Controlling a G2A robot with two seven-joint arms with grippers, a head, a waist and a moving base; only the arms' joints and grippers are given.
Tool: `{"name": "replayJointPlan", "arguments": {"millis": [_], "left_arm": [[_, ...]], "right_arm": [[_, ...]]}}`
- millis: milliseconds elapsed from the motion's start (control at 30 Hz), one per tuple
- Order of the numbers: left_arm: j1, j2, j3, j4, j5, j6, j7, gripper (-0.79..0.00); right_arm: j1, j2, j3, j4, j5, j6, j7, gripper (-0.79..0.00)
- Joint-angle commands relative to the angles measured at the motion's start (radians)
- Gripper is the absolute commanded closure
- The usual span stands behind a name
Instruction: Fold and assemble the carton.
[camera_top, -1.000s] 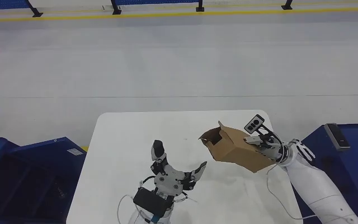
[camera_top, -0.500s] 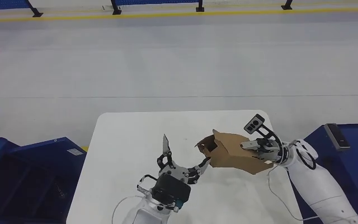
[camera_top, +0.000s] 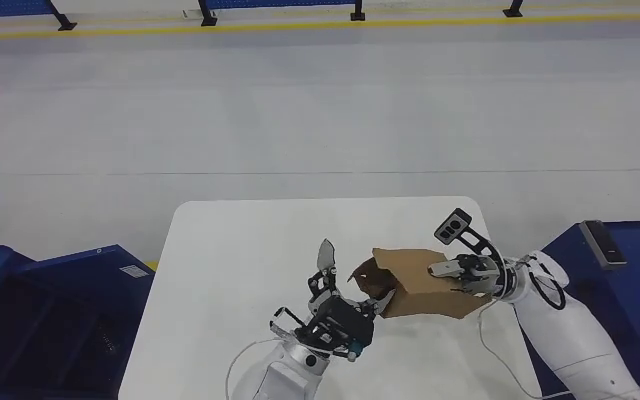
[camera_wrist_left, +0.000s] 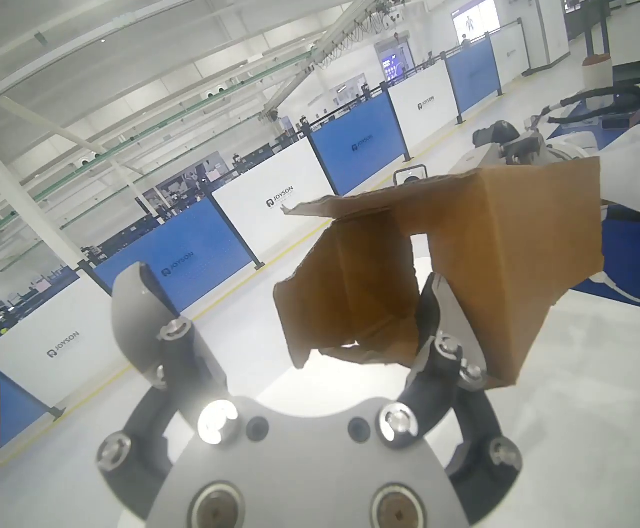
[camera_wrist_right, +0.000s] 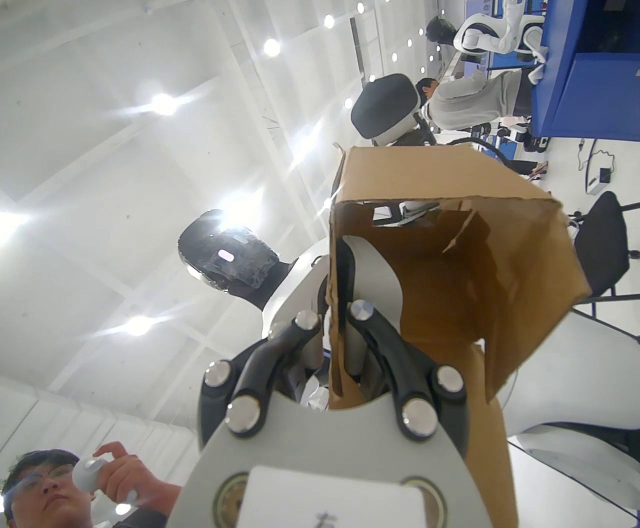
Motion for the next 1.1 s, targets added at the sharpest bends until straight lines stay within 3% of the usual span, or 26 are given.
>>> {"name": "replayJointPlan", "arguments": {"millis": [0,133,300,800,900,1067], "left_arm": [[0.004,0.000,-0.004,-0.011,0.005,0.018,0.009,-0.785],[0.038,0.005,-0.026,-0.048,0.018,0.081,0.076,-0.785],[0.096,0.016,-0.081,-0.069,-0.076,0.173,0.369,-0.785],[0.096,0.016,-0.081,-0.069,-0.076,0.173,0.369,-0.785],[0.092,0.017,-0.081,-0.069,-0.073,0.157,0.371,-0.785],[0.106,0.025,-0.119,-0.098,-0.084,0.129,0.404,-0.785]], "right_arm": [[0.000,0.000,0.006,0.004,0.010,0.005,0.000,0.000],[0.004,-0.002,0.018,0.031,0.060,0.036,0.000,0.000],[0.005,-0.002,0.019,0.035,0.066,0.039,0.000,0.000],[0.005,-0.002,0.019,0.035,0.066,0.039,0.000,0.000],[0.000,-0.011,-0.006,0.038,0.184,0.181,-0.005,0.000],[0.023,-0.025,-0.070,0.067,0.347,0.277,-0.053,0.000]]}}
